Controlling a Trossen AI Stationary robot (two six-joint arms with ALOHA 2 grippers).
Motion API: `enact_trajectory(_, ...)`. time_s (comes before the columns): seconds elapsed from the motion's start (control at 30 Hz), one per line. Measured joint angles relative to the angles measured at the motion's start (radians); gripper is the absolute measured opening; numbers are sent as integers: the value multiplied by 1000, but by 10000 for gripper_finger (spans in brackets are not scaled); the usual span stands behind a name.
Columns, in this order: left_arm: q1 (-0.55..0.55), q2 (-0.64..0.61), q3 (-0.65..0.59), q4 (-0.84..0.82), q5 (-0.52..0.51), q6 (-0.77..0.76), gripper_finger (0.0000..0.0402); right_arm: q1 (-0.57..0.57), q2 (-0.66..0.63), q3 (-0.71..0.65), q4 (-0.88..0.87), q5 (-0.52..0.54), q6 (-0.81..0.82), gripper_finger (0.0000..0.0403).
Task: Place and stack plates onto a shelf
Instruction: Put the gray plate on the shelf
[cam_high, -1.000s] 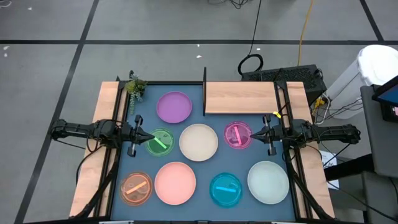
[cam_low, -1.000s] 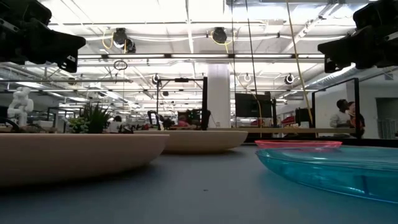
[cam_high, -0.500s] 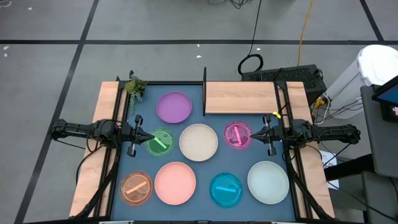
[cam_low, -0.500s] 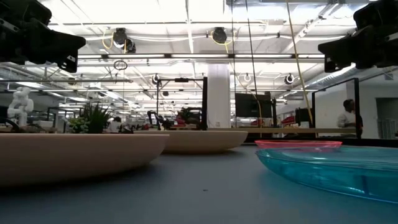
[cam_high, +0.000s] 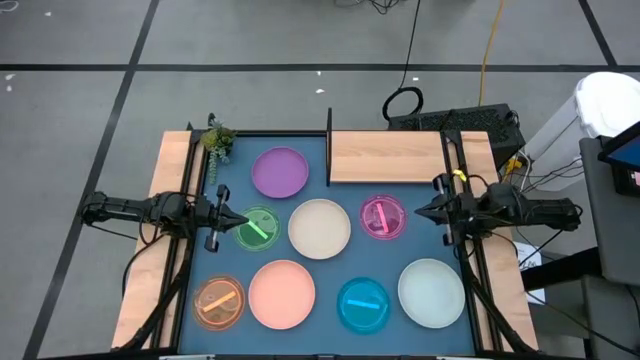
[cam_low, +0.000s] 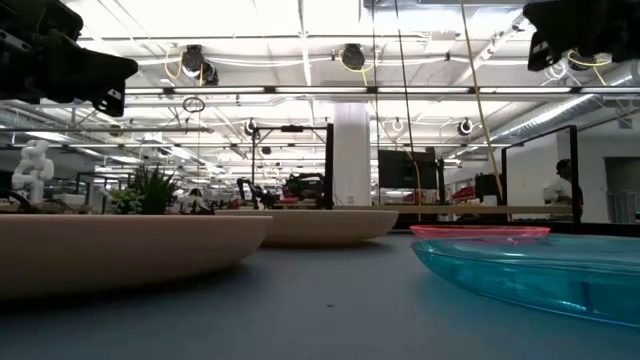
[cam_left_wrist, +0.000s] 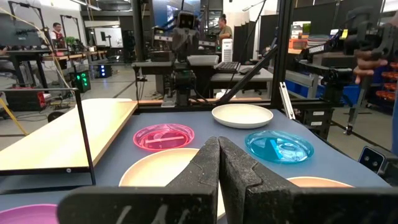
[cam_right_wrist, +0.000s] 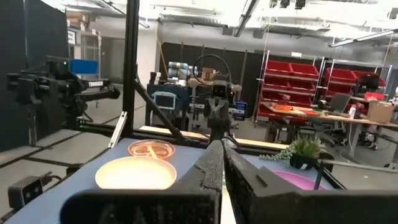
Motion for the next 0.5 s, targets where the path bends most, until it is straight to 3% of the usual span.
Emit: enact_trajectory(0.5, 0, 0, 0, 0, 0, 0, 3, 0, 443, 374, -51, 2, 27, 0)
